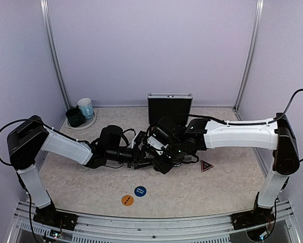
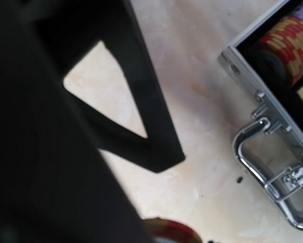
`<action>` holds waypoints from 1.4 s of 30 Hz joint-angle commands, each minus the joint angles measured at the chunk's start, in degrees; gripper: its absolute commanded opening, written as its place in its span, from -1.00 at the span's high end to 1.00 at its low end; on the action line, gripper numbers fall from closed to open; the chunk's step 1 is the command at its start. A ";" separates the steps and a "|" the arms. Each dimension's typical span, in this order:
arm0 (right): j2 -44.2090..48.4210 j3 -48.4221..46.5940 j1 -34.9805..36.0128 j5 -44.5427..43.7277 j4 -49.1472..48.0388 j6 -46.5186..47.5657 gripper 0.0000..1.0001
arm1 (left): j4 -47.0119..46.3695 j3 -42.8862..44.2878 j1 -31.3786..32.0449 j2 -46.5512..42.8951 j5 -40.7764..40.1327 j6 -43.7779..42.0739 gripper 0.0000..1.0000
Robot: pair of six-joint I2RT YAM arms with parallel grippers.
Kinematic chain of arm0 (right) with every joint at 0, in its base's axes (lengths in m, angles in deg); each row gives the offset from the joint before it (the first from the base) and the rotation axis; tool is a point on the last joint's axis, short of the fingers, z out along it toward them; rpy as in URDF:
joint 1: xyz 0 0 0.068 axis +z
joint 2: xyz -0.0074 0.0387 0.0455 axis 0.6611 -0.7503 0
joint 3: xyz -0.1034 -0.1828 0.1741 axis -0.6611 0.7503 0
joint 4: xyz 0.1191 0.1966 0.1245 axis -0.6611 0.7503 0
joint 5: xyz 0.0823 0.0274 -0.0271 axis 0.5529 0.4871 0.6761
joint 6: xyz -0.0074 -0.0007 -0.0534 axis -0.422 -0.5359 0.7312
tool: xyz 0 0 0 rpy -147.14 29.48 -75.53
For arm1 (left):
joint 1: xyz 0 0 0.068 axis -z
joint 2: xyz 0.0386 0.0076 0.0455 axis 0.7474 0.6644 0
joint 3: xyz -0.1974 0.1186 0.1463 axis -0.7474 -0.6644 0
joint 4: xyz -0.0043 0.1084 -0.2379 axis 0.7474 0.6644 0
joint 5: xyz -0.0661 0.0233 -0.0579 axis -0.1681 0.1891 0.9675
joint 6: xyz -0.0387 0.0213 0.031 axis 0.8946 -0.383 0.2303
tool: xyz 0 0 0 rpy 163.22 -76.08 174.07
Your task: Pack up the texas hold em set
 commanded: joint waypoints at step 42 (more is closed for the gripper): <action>-4.33 -3.50 2.07 -2.66 3.26 1.65 0.11 | 5.13 3.91 1.25 4.23 0.68 -2.44 0.12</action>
